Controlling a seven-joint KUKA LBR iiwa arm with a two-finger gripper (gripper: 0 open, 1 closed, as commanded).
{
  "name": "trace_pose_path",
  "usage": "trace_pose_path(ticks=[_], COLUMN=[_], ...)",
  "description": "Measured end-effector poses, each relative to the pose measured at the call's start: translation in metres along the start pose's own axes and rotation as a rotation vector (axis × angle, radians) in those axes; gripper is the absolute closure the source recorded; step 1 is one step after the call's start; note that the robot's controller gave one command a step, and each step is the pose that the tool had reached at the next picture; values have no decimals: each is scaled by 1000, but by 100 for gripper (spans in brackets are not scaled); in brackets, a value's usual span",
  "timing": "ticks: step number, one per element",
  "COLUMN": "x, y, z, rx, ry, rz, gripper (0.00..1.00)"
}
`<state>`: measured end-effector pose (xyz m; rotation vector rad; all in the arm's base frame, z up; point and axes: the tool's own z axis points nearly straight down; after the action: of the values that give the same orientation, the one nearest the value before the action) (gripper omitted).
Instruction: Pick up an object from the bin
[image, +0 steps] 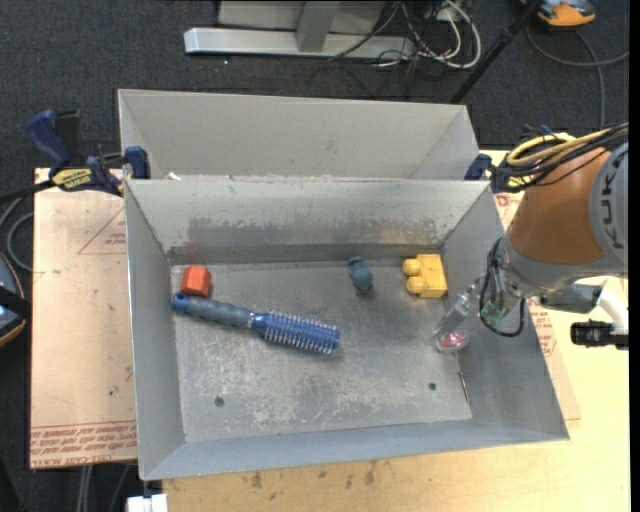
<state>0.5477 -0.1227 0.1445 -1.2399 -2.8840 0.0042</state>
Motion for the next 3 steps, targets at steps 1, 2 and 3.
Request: trace_pose_path(ticks=[1,2,3], x=[-11,31,25], y=[38,-66,-55], z=[-150,-16,-107], rx=[-8,2,-4], ry=[-11,9,-11], rz=[-334,-393,-820], gripper=[100,100,100])
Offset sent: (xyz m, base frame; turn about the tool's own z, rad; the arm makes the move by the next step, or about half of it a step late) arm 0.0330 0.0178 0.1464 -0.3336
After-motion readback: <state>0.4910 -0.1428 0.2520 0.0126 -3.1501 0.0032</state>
